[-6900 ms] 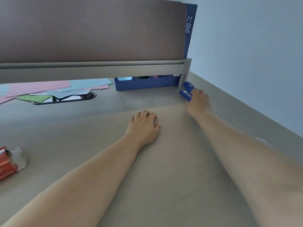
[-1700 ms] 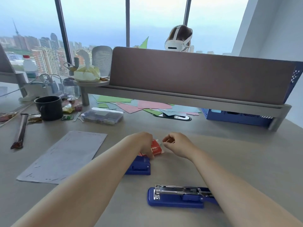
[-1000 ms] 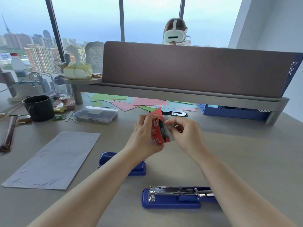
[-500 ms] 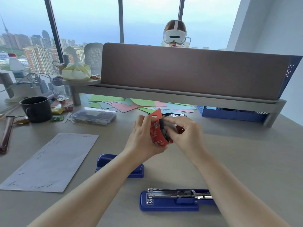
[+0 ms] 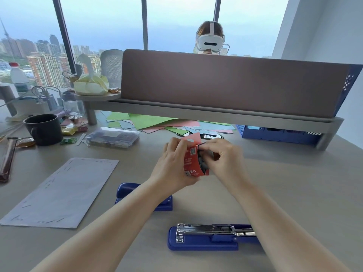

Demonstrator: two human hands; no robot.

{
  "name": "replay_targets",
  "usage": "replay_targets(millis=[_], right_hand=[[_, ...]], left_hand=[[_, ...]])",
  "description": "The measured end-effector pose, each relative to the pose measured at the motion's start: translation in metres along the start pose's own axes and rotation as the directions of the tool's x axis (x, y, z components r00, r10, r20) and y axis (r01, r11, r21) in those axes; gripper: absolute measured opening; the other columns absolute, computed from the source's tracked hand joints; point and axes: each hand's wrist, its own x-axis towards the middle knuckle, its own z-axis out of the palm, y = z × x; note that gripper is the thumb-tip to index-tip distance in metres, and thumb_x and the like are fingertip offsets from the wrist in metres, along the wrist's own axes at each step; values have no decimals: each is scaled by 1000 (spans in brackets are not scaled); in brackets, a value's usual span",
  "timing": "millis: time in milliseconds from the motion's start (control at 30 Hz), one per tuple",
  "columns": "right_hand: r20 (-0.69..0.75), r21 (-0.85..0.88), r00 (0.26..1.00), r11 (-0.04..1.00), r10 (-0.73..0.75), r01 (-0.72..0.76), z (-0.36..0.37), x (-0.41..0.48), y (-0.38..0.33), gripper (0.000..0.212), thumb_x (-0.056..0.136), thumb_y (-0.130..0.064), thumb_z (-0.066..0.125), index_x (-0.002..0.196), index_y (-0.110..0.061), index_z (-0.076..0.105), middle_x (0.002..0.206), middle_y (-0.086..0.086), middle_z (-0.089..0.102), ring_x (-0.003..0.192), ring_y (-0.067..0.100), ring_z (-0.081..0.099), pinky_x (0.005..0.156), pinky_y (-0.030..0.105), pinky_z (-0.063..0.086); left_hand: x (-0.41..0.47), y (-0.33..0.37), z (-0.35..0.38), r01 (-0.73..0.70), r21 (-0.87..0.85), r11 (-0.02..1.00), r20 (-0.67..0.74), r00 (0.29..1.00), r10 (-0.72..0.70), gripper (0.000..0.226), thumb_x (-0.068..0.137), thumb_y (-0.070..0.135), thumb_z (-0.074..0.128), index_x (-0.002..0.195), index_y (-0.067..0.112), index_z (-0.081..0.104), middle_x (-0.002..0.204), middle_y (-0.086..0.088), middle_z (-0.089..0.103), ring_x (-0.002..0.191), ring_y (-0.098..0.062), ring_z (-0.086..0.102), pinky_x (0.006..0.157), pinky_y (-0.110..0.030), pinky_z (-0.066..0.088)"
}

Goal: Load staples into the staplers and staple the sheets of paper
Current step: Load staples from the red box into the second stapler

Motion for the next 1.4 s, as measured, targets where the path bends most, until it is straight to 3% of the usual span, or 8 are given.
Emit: replay_targets(millis=[167, 333, 500, 700, 833, 1033, 1200, 1400], right_hand=[[24, -54, 1000, 999, -3, 4, 1, 0, 2, 14, 77, -2, 65, 85, -10, 74, 88, 7, 71, 79, 22, 64, 69, 32, 52], [-20, -7, 998, 999, 52, -52, 1, 1, 6, 10, 78, -6, 68, 84, -10, 74, 92, -5, 61, 75, 11, 56, 63, 12, 39], [-80, 13, 995, 999, 52, -51, 1, 2, 9, 5, 79, -6, 67, 80, -8, 72, 89, -8, 59, 67, -4, 52, 60, 1, 41], [-68, 104, 985, 983, 157, -149, 5, 1, 15, 7, 79, -10, 66, 74, -14, 66, 67, -9, 61, 58, 5, 55, 60, 8, 44], [-9, 104, 971, 966, 239, -237, 7, -1, 23, 11, 82, -15, 64, 71, -17, 62, 59, -16, 56, 56, 0, 54, 56, 8, 40], [110, 195, 906, 885, 408, -422, -6, -12, 34, 17, 83, -12, 64, 70, -22, 60, 59, -2, 62, 56, 18, 58, 69, 39, 53], [208, 268, 873, 832, 442, -485, -19, -35, 28, 13, 86, -7, 59, 84, -17, 66, 63, 0, 62, 58, 13, 57, 65, 31, 52], [307, 297, 861, 819, 405, -491, -25, -61, 7, 15, 78, -1, 68, 81, -16, 67, 62, 1, 55, 59, 12, 53, 61, 20, 51]], left_hand=[[3, -5, -3, -25, 40, 999, 42, 999, 23, 74, 64, 31, 79, 125, 23, 38, 126, 1, 36, 116, -15, 35, 86, -27, 42], [4, -8, -7, -11, 41, 999, 88, 996, 7, 78, 63, 30, 80, 128, 24, 37, 125, 1, 39, 116, -15, 37, 92, -34, 47], [7, -14, -12, 47, 46, 998, 139, 989, -53, 81, 65, 35, 79, 133, 27, 36, 126, 1, 42, 115, -15, 43, 94, -35, 46], [14, -22, -10, 123, 264, 957, 264, 945, -195, 75, 68, 44, 74, 132, 26, 38, 122, -1, 47, 111, -19, 45, 85, -31, 42], [23, -19, 1, 73, 451, 889, 426, 858, -287, 67, 69, 44, 74, 122, 14, 49, 115, -7, 50, 104, -25, 54, 85, -36, 47], [38, -10, 20, -35, 544, 838, 563, 755, -334, 62, 73, 43, 72, 120, 8, 50, 123, -8, 58, 110, -29, 56, 96, -40, 47], [25, -6, 10, -112, 494, 862, 537, 819, -202, 63, 76, 41, 68, 128, 13, 46, 128, -9, 50, 118, -29, 48, 96, -41, 44], [-33, 11, -13, -214, 282, 935, 334, 936, 113, 26, 90, 20, 46, 113, 16, 58, 115, -2, 59, 104, -22, 56, 83, -32, 43]])
